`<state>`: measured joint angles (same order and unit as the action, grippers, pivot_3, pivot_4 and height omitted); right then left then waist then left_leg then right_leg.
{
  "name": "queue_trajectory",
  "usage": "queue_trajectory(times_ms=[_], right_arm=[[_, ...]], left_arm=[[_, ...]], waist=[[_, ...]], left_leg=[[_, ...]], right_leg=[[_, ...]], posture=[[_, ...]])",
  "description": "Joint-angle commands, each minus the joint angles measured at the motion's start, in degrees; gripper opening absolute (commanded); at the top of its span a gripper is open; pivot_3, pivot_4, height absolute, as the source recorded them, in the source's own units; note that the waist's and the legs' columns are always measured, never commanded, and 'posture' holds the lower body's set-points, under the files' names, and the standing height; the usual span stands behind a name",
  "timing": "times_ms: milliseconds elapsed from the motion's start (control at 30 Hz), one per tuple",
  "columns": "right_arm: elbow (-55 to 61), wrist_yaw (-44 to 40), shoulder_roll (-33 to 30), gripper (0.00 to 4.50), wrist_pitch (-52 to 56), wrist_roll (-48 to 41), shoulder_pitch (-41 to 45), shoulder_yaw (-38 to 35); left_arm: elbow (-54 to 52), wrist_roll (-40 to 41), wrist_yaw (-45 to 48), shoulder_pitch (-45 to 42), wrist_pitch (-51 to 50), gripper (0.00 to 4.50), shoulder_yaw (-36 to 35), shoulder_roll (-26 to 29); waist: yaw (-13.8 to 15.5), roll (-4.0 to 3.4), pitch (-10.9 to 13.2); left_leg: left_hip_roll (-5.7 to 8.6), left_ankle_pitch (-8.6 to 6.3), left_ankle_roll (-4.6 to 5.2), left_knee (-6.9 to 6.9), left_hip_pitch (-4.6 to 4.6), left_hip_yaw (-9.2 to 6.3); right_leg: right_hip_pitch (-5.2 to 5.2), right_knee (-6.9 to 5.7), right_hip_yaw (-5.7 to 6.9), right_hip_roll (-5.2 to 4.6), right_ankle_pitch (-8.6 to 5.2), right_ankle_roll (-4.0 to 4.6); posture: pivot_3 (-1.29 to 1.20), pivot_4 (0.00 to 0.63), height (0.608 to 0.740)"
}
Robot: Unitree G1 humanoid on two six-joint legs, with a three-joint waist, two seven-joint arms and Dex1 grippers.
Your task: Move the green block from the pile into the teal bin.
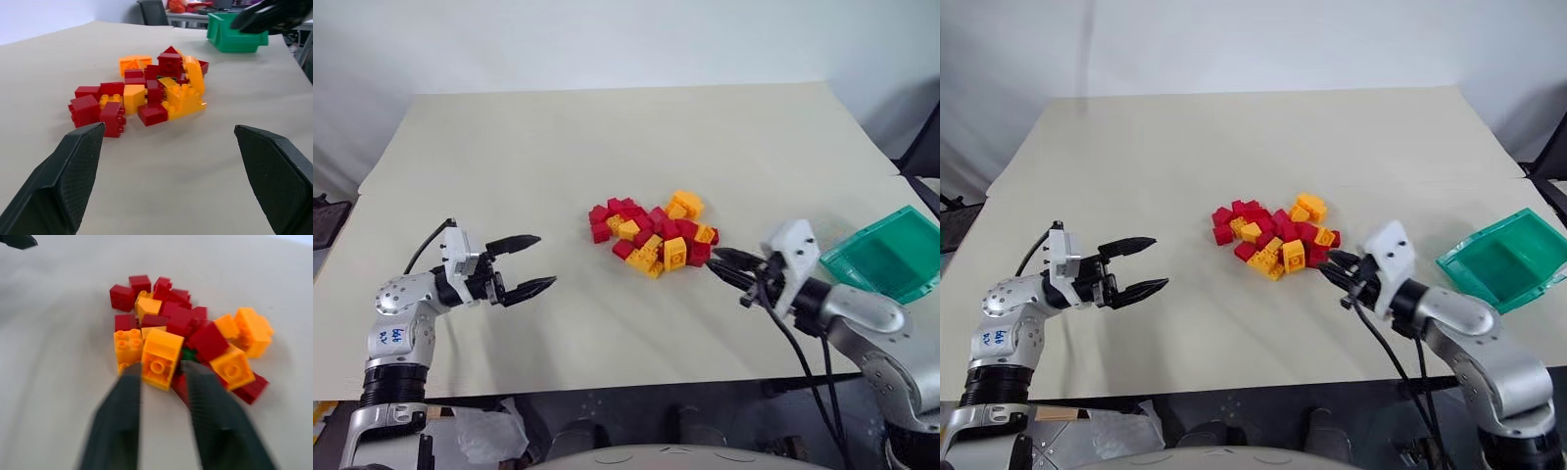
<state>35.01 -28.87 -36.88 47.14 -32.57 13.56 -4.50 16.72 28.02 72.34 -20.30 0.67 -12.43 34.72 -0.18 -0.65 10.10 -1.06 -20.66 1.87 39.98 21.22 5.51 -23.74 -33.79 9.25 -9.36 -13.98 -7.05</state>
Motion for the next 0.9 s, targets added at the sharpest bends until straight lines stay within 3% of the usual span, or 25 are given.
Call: queue_trajectory(times_ms=[33, 133, 400, 567, 900], right_arm=[[-2.24, 1.57, 2.59, 0.02, 3.27, 1.91, 5.98, 7.45], [-7.36, 1.53, 5.35, 0.02, 3.09, 5.32, 11.64, 13.80], [-23.81, -1.21, 10.61, 0.02, -3.41, 12.91, 21.91, 19.99], [-35.69, -1.27, 10.12, 0.02, -8.85, 19.33, 26.38, 19.66], [-36.35, -3.27, 5.00, 0.02, -10.29, 22.43, 24.94, 14.57]], left_arm=[[-0.25, 1.28, 2.39, -2.09, 0.58, 4.50, -0.31, 1.03], [-0.78, 0.48, 2.75, -3.32, -0.73, 4.50, 0.06, 2.32], [0.07, -1.15, 1.84, -5.03, -0.76, 4.50, 0.53, 3.41], [0.19, -1.59, 1.36, -5.45, 0.14, 4.50, 0.48, 3.24], [1.83, -1.73, 1.33, -6.51, 1.29, 4.50, 0.63, 3.32]], waist=[[-0.01, 0.00, 0.00], [-0.08, 0.01, 0.00], [-0.30, 0.02, 0.00], [-0.34, 0.02, 0.01], [-0.39, 0.03, 0.01]], left_leg=[[0.00, 0.00, 0.00, 0.00, 0.00, -0.01], [0.13, 0.00, 0.00, 0.00, 0.04, -0.01], [0.26, -0.04, 0.03, -0.02, 0.07, 0.03], [0.24, -0.04, -0.01, -0.03, 0.07, 0.02], [0.23, -0.05, -0.03, -0.04, 0.07, 0.05]], right_leg=[[0.00, -0.01, 0.02, 0.02, 0.00, 0.00], [-0.02, -0.02, 0.04, 0.03, 0.00, 0.00], [-0.04, 0.01, 0.05, 0.06, 0.01, -0.03], [-0.04, 0.00, 0.05, 0.12, 0.01, -0.03], [-0.03, 0.02, 0.04, 0.13, 0.01, -0.04]], posture=[[0.00, 0.150, 0.740], [0.00, 0.150, 0.740], [0.00, 0.150, 0.740], [0.00, 0.150, 0.740], [0.00, 0.150, 0.740]])
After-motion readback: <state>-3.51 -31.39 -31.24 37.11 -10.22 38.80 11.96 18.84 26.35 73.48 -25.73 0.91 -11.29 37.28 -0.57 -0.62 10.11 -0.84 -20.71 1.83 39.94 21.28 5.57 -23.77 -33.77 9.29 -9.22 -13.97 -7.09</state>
